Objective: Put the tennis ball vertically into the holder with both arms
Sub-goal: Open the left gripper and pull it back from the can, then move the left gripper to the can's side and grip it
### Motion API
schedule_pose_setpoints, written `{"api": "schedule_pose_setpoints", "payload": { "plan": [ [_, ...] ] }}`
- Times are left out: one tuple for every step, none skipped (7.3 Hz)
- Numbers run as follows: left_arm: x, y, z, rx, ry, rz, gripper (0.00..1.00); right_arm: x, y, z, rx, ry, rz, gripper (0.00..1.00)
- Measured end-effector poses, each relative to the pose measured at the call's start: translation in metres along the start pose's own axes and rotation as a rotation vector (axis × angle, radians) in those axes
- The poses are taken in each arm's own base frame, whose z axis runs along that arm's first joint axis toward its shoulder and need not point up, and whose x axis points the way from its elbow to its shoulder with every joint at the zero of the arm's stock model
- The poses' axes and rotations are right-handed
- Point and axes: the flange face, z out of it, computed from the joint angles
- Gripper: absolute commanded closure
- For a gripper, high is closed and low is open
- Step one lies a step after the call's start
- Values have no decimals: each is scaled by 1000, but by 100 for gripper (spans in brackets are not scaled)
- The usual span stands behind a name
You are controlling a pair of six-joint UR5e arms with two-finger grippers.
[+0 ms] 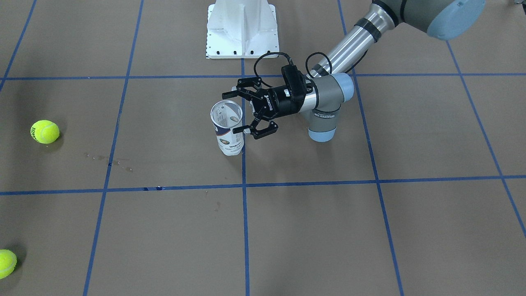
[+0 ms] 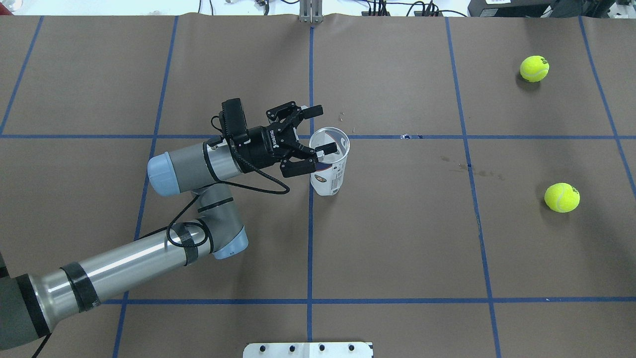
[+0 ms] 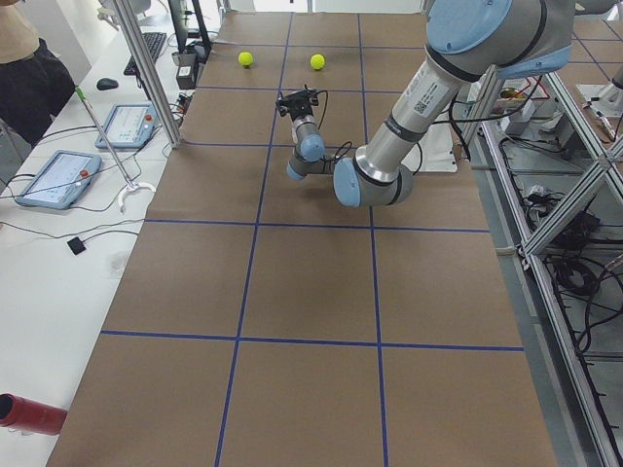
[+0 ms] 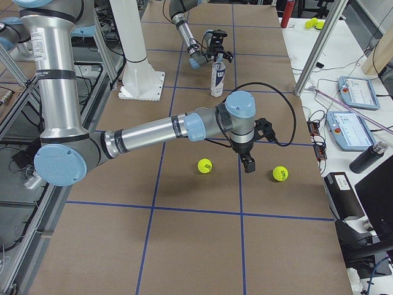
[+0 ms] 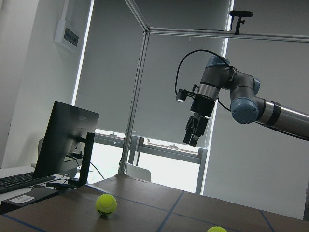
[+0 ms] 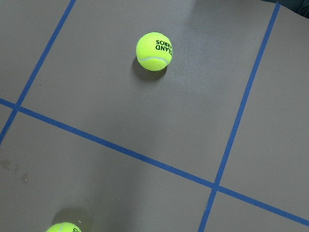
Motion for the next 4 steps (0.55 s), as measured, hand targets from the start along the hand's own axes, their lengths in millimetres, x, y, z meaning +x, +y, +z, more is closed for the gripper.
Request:
{"api": "schedule_pose_setpoints", "payload": {
  "plan": [
    [-12, -14, 1, -23, -2, 5, 1, -1, 0, -1, 2, 0, 7, 1],
    [-29, -26, -4, -64, 0, 19, 1, -1, -2, -1, 3, 0, 10, 1],
    [-50, -37, -19, -118, 3, 38, 1, -1, -4, -2, 4, 1, 11, 1],
    [-68, -45, -35, -182, 18, 54, 2, -2, -6, -2, 6, 1, 12, 1]
  ]
}}
